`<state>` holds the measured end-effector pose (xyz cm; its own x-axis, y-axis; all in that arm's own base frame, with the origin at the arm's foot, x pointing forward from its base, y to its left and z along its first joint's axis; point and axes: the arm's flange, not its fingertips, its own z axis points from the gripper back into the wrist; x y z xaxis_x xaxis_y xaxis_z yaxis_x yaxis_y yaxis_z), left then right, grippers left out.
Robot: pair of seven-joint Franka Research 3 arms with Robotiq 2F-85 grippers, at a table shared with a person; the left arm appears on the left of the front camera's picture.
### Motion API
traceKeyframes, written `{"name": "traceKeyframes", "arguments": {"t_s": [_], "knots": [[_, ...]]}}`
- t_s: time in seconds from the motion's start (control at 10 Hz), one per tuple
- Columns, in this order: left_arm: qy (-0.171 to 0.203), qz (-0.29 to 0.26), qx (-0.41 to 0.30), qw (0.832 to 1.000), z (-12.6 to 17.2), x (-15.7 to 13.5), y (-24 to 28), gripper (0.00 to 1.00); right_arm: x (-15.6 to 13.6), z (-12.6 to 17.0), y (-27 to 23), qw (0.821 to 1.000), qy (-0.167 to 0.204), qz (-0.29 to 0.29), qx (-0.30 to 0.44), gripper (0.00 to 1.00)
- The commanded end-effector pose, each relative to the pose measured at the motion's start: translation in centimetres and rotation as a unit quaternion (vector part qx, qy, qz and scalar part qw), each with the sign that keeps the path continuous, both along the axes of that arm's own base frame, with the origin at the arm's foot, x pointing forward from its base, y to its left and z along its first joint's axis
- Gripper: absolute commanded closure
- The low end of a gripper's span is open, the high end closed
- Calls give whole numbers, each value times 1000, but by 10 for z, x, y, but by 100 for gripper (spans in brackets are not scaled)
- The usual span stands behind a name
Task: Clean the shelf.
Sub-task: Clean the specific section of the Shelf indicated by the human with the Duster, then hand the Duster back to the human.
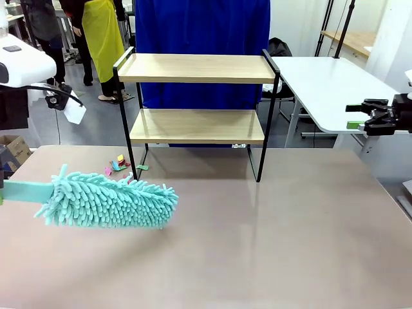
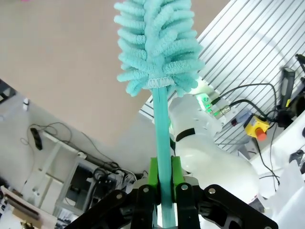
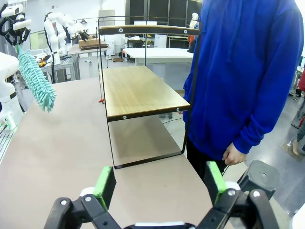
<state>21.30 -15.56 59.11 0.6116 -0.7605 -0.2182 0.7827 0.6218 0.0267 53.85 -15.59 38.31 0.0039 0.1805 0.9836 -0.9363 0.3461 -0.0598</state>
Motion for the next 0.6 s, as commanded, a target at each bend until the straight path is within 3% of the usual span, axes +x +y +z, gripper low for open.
{"name": "traceKeyframes", "arguments": {"t_s": [0.0, 0.5], "knots": [[-1, 11, -12, 1000, -1, -9, 2, 87, 0, 3, 2, 1000, -3, 2, -1, 0], [-1, 11, -12, 1000, -1, -9, 2, 87, 0, 3, 2, 1000, -3, 2, -1, 0]]}}
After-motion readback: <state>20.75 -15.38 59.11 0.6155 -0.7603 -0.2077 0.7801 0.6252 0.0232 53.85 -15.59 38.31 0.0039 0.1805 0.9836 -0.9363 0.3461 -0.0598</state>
